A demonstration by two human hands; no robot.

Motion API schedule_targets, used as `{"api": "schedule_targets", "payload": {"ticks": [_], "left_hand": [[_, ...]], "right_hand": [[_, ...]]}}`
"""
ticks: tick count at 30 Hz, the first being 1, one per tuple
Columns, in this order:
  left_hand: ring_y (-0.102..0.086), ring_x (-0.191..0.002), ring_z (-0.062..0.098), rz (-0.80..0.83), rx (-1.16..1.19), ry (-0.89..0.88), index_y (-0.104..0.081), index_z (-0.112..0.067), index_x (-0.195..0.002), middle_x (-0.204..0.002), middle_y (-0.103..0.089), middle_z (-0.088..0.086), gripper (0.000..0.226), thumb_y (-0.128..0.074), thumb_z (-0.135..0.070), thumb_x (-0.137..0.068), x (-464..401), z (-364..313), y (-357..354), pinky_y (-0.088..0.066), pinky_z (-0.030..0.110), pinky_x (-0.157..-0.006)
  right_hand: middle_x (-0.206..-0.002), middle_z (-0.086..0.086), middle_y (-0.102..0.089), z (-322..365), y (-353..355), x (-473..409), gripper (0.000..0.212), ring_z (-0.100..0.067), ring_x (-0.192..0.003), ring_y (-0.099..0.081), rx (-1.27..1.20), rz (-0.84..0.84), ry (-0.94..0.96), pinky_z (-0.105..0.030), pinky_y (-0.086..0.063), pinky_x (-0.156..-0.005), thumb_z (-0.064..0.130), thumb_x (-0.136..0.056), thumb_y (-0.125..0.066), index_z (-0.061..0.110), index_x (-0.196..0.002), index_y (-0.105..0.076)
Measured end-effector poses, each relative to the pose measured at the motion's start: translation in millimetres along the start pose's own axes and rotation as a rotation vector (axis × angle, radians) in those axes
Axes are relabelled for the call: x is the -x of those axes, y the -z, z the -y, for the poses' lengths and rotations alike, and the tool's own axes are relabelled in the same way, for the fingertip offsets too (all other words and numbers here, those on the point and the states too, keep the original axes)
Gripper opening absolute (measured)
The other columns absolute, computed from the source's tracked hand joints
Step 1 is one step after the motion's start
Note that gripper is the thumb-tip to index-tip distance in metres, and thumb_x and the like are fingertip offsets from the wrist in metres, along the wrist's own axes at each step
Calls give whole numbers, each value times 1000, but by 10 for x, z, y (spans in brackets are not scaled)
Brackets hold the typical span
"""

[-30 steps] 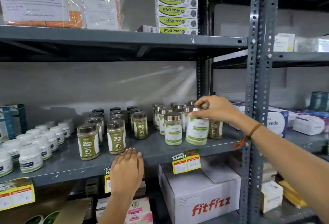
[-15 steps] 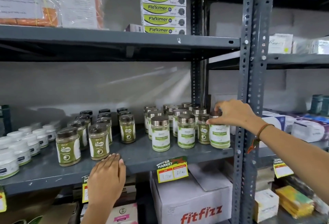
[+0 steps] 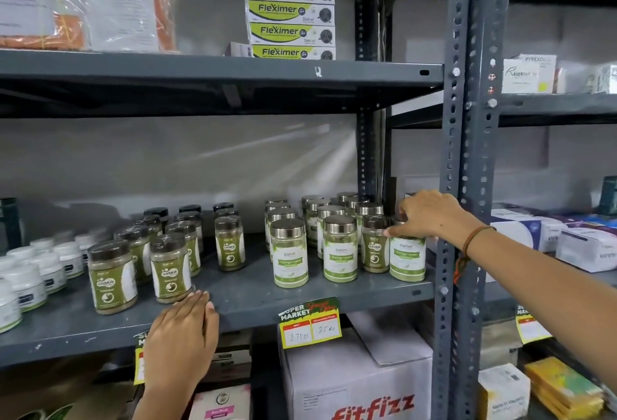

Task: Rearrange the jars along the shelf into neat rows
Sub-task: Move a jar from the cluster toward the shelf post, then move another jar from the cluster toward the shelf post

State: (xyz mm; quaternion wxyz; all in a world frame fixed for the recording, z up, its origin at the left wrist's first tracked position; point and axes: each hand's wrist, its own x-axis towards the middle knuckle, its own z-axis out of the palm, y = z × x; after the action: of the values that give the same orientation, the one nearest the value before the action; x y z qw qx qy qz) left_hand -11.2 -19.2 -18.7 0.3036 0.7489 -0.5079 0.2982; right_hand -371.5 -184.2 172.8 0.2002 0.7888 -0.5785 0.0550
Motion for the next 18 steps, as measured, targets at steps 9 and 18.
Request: {"api": "schedule_targets", "payload": {"ticks": [9, 18], "left_hand": [[-67, -100, 24, 20, -11, -27, -73, -6, -103, -104, -73, 9, 49, -36, -35, -92, 13, 35, 12, -48, 41, -90], [-68, -99, 21, 0, 0, -71, -74, -8, -102, -103, -73, 7, 49, -36, -36, -92, 9, 70, 22, -49, 38, -88]], "right_hand": [[-105, -4, -66, 204, 204, 12, 72, -27, -95, -66, 68, -340, 61, -36, -48, -64, 77, -83, -40, 24, -129, -55], [-147, -3, -47, 296, 20, -329, 82, -24, -124, -52, -214, 278, 109, -37, -45, -99, 55, -79, -70, 23, -147, -37]]}}
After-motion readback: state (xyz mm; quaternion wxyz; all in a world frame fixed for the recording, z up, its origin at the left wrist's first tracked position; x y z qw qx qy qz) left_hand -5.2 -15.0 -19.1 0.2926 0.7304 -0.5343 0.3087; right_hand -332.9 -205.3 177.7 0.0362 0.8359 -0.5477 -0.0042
